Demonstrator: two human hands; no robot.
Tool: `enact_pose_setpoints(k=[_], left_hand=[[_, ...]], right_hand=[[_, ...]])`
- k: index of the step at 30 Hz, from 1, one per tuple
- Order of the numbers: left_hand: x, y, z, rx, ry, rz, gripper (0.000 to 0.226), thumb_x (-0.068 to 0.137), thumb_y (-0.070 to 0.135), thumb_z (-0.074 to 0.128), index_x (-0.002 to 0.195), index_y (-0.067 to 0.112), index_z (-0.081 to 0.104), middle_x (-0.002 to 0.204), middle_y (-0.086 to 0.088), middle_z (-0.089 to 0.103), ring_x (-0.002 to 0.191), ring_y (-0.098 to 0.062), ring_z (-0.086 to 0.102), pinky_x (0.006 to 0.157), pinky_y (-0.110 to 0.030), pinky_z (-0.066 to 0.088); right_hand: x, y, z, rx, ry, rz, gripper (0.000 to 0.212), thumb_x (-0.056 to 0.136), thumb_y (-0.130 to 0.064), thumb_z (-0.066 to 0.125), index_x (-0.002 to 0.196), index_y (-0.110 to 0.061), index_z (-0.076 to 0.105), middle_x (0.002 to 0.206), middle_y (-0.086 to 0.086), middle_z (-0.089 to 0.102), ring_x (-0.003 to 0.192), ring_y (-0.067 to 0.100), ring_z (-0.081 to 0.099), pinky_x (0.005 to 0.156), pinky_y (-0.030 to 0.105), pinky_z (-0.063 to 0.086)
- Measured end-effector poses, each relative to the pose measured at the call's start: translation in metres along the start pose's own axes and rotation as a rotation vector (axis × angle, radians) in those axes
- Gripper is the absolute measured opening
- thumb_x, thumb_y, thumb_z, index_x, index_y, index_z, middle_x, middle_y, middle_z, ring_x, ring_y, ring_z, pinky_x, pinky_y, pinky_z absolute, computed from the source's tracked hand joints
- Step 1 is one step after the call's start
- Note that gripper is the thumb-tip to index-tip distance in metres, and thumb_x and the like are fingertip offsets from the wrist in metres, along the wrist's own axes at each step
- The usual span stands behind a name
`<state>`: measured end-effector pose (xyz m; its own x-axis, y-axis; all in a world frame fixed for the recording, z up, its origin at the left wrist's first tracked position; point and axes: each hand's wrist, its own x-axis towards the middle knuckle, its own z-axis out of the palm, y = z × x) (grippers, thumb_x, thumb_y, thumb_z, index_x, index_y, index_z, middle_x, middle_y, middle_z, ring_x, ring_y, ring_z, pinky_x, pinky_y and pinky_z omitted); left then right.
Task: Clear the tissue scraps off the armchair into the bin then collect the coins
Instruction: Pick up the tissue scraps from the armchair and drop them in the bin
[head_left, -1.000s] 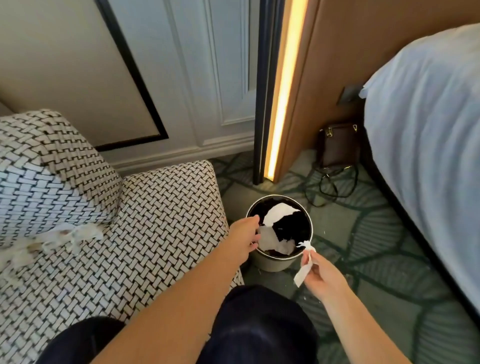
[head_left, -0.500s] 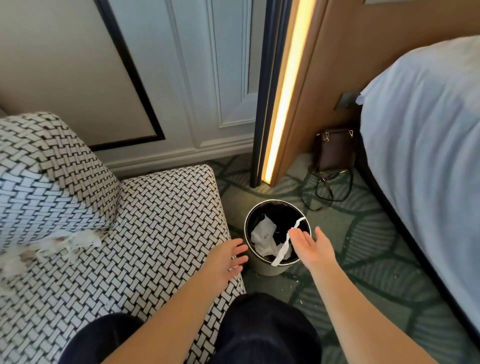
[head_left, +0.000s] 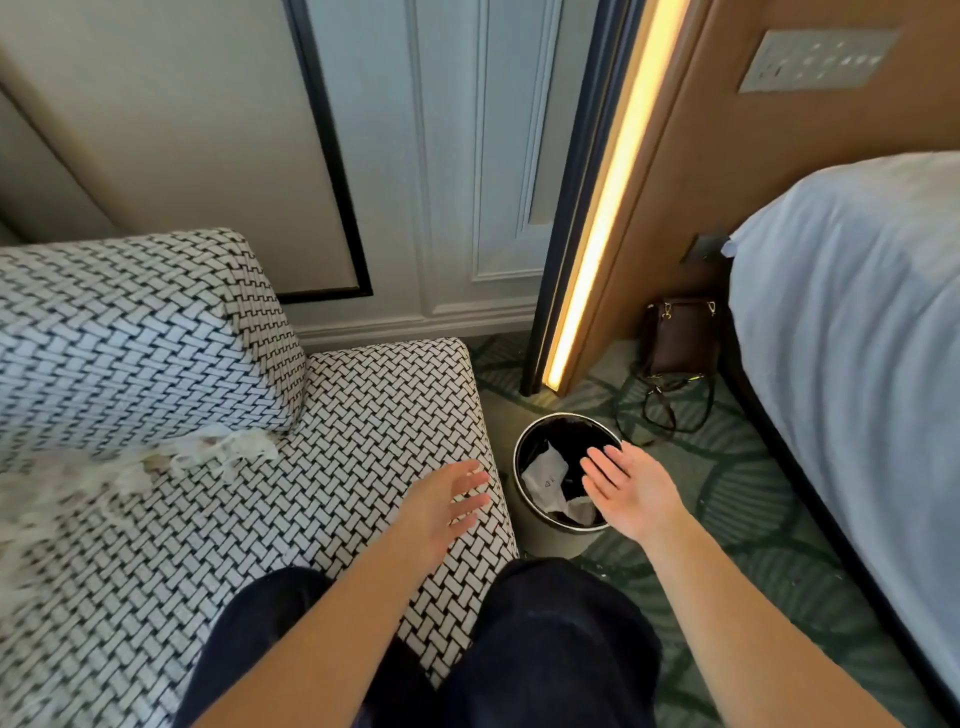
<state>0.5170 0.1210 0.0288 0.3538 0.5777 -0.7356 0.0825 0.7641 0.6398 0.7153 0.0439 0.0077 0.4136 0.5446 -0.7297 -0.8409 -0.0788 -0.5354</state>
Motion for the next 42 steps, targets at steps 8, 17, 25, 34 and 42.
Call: enact_pose_setpoints(k=[8,17,25,34,42], left_hand=[[-0.053,0.023,-0.086,-0.134,0.076,0.233,0.022,0.096,0.017,0.049,0.113,0.009,0.061,0.106,-0.006,0.068,0.100,-0.021,0.062,0.093,-0.034,0.047],[-0.129,0.001,-0.233,-0.121,0.392,0.437,0.022,0.095,0.024,0.051,0.110,0.014,0.063,0.105,-0.003,0.069,0.098,-0.020,0.063,0.084,-0.028,0.050],[-0.173,-0.072,-0.335,-0.130,0.647,0.383,0.019,0.095,0.019,0.049,0.107,0.014,0.064,0.100,-0.001,0.070,0.096,-0.020,0.064,0.086,-0.031,0.051],[-0.197,-0.145,-0.385,-0.340,0.904,0.209,0.014,0.090,0.009,0.055,0.099,0.011,0.066,0.099,-0.007,0.068,0.086,-0.024,0.061,0.071,-0.027,0.047],[-0.192,-0.174,-0.385,-0.379,0.914,0.141,0.015,0.092,0.008,0.052,0.096,0.014,0.065,0.100,-0.005,0.066,0.084,-0.022,0.060,0.069,-0.027,0.047]], right_hand=[[-0.071,0.037,0.070,-0.304,-0.244,-0.041,0.030,0.101,-0.018,0.041,0.128,-0.008,0.051,0.120,0.006,0.061,0.109,0.020,0.058,0.098,0.034,0.043],[-0.131,0.146,0.151,-0.558,-0.506,0.021,0.022,0.094,-0.016,0.054,0.112,-0.008,0.061,0.110,0.009,0.068,0.103,0.023,0.065,0.092,0.034,0.049],[-0.160,0.272,0.191,-0.977,-0.775,-0.031,0.019,0.094,-0.015,0.053,0.110,-0.013,0.063,0.104,0.005,0.070,0.101,0.017,0.066,0.097,0.035,0.048],[-0.153,0.383,0.181,-1.715,-1.187,-0.452,0.037,0.093,-0.026,0.056,0.130,-0.019,0.053,0.131,-0.007,0.052,0.123,0.008,0.045,0.093,0.012,0.029],[-0.136,0.401,0.161,-2.388,-1.364,-0.675,0.056,0.098,-0.048,0.031,0.148,-0.046,0.006,0.158,0.000,-0.016,0.143,0.028,-0.021,0.114,0.049,-0.008]])
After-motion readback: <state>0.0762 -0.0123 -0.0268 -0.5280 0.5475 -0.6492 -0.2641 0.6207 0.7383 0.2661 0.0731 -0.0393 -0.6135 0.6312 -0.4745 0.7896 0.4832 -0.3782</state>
